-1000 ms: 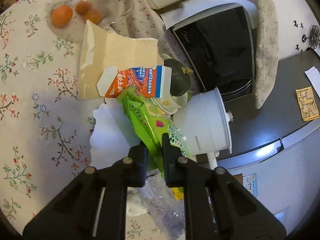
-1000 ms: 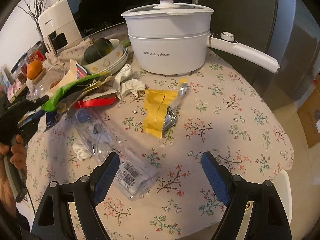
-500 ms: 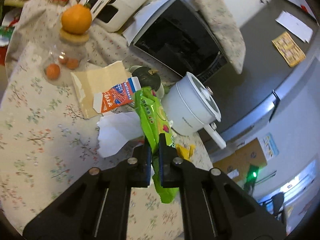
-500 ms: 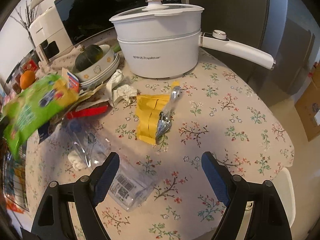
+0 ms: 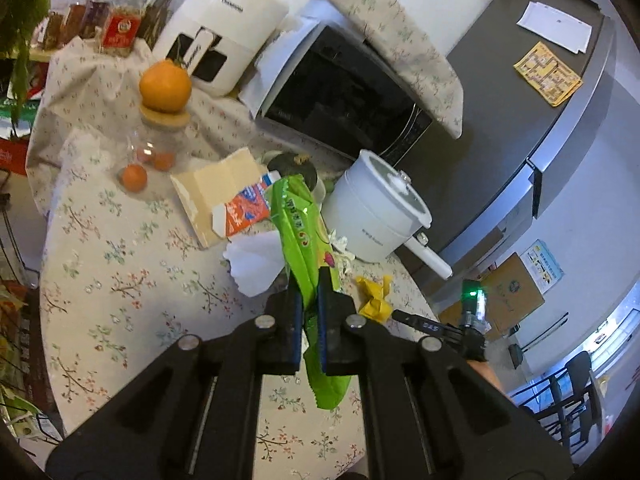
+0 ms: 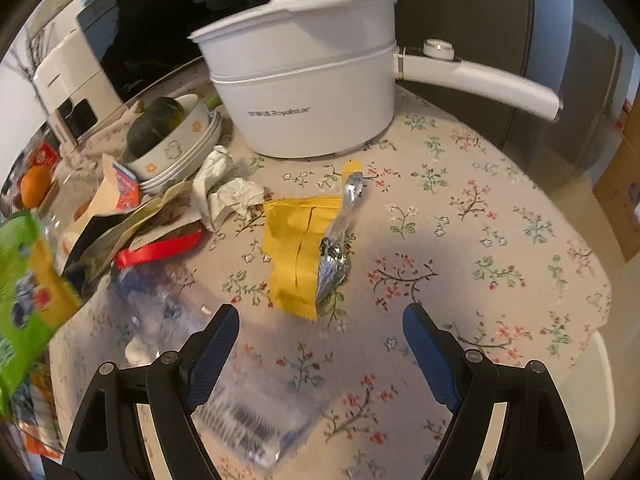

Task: Collect trash
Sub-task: 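Grasp the green snack bag with the left gripper while the right gripper grasps the yellow wrapper, then carry the green bag and yellow wrapper over the white bin with both grippers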

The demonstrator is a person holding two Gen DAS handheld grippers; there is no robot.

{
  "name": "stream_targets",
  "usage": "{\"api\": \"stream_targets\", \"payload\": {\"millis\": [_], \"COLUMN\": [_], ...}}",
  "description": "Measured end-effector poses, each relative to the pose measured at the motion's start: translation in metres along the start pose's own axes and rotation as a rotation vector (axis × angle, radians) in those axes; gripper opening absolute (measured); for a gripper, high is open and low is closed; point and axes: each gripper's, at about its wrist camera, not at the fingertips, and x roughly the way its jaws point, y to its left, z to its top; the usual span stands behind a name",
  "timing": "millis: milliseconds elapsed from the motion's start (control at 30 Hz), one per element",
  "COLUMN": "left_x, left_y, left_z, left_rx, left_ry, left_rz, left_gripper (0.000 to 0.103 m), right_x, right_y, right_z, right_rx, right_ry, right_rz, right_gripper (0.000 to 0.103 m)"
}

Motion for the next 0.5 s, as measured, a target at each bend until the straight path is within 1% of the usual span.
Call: {"api": "stream_targets", "payload": {"millis": [100,133,200,400,433,500], "left_x": [-0.007,-0.008,-0.007,0.0,0.001,0.002], "left_y": [-0.001,-0.003,-0.006,-0.012,-0.013,-0.014], "left_z": [0.001,0.001,-0.001,-0.005,-0.006,-0.007], "left_rx": [0.002,0.003,0.013,0.036,0.038,0.038], "left_ry": [-0.025,-0.031,-0.029,-0.009,-0.007,-0.005], "left_rz": [0.005,0.006,0.006,0.02,0.027,0.033], "left_gripper": [0.007,0.007,0.007,0.007,0.007,0.007], "right_x": [0.012,0.015,0.021,0.033,0.035,0.039], "right_y": [0.0,0.001,0.006,0.016,0.016,0.017], "right_z": [0.005,0.006,0.01,0.017,0.018,0.021], "right_rx": [0.018,0.017,0.002,-0.016,-0.014,-0.013], "right_ry": [0.015,0.02,0.025,0.015,0.013,0.008], "right_rz": [0.026,0.038,0.051,0.034,0.031,0.031], "right_gripper": [0.079,0.076,0.074,0.064,0.061,0.052]}}
